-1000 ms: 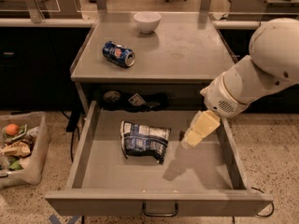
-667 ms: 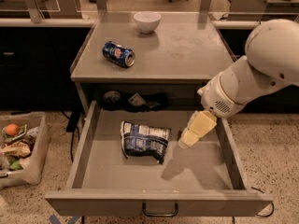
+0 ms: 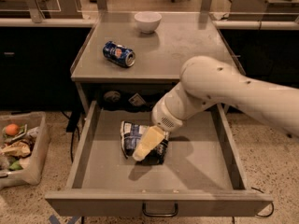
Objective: Pick blue chip bag from top drawer and place on counter
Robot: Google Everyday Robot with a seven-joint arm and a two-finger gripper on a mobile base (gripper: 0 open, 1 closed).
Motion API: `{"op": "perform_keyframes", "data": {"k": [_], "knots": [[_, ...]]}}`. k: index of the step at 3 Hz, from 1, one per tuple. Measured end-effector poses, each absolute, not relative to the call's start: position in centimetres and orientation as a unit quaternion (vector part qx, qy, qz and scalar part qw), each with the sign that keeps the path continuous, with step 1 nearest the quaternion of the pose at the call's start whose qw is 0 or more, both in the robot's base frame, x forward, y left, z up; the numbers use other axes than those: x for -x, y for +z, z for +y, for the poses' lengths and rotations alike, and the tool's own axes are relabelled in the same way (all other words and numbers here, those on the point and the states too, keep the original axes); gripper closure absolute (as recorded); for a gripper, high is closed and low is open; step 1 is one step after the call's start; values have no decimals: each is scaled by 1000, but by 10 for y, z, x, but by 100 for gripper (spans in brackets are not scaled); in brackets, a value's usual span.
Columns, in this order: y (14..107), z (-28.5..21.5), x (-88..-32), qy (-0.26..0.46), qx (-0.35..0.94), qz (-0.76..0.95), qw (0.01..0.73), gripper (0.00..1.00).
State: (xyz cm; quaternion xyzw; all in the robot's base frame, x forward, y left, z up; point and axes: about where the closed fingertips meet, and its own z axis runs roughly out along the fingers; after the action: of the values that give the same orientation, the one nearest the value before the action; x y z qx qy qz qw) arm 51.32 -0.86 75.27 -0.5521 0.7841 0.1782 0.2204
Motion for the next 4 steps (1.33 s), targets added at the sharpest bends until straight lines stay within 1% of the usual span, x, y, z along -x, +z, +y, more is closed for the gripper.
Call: {"op": "perform_keyframes", "data": {"k": [1,2,3,4], "knots": [[711,28,-508,204,565,773,203,0],[709,28,-508,205,565,773,202,0],[688,17,-511,198,551,789,187,0],[641,9,-522,219,514,814,156,0]]}}
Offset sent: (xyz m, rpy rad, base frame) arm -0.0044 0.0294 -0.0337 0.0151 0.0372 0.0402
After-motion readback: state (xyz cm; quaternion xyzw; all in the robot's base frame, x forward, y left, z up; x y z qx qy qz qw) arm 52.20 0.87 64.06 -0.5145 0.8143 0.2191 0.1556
